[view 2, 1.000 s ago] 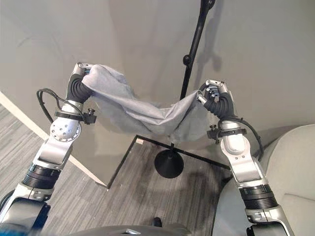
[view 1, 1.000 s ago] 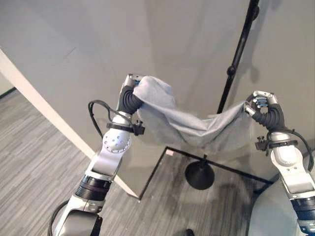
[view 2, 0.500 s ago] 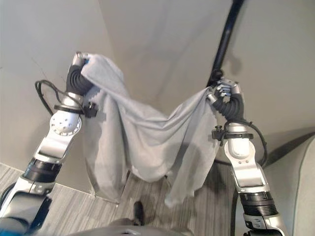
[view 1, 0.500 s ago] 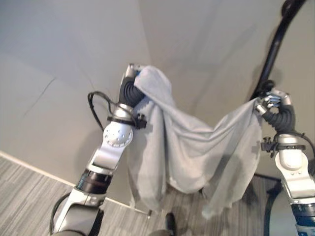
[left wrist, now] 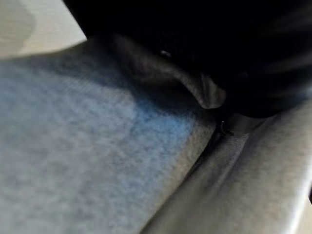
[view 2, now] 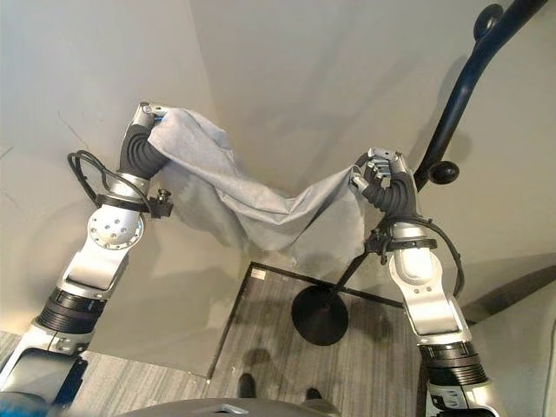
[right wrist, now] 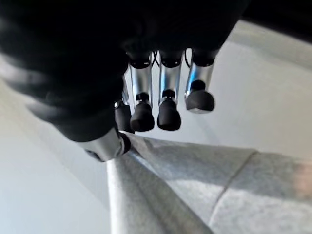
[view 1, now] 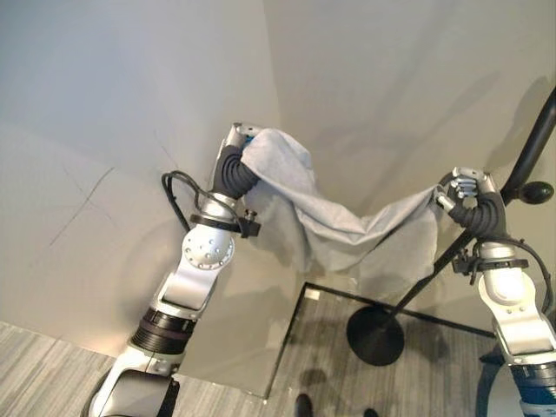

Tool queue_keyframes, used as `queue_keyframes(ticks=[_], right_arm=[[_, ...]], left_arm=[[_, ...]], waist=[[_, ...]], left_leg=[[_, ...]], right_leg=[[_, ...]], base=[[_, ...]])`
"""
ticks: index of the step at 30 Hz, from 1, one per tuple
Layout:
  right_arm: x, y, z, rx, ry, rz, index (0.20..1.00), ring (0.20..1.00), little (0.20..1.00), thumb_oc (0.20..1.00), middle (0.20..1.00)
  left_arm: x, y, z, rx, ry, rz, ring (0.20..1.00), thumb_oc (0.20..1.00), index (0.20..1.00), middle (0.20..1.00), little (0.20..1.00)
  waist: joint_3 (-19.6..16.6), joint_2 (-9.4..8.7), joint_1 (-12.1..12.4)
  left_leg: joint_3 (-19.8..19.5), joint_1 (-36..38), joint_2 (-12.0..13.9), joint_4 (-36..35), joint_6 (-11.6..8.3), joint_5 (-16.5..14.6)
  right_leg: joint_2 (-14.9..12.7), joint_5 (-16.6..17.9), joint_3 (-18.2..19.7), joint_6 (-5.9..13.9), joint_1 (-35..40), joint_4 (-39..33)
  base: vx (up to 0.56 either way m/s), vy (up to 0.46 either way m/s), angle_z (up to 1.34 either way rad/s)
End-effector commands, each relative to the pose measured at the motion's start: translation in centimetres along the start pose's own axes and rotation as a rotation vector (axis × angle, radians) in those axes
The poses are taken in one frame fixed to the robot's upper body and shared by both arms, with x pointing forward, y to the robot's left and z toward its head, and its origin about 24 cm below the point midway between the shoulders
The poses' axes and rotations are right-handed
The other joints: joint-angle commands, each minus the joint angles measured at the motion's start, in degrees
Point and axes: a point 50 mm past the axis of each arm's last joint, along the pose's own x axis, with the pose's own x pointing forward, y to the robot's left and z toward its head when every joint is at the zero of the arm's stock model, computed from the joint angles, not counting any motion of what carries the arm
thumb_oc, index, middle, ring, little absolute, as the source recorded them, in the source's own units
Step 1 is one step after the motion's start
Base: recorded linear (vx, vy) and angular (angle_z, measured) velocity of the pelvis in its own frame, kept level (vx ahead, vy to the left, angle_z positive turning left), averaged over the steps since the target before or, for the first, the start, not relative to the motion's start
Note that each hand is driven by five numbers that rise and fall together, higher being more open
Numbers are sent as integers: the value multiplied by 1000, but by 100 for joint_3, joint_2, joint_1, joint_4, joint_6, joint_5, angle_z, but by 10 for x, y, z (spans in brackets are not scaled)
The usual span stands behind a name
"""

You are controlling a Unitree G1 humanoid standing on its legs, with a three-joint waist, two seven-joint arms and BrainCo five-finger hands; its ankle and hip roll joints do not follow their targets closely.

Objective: Hang the clothes on the sofa on the clothes rack.

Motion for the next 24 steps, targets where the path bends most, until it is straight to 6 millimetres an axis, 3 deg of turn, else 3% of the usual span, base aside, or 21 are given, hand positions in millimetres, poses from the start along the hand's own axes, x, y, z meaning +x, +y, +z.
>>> queue_keyframes(ticks=[1,24], right_arm=[[13,-16,14,-9,-98,-97,200,200,200,200,200],[9,-9,12,20,-85,-54,200,200,200,200,200]], left_arm=[[9,22,11,56,-89,55,200,200,200,200,200],[10,24,10,77,-90,48,200,200,200,200,200]], waist=[[-429,-111,157],[-312,-151,65]], left_leg=[[364,512,384,68,-374,-707],[453,549,231,68,-216,-782]], right_leg=[[-391,301,-35,318,-281,86],[-538,431,103,458,-539,349]], base=[[-4,11,-9],[-13,23,-4]])
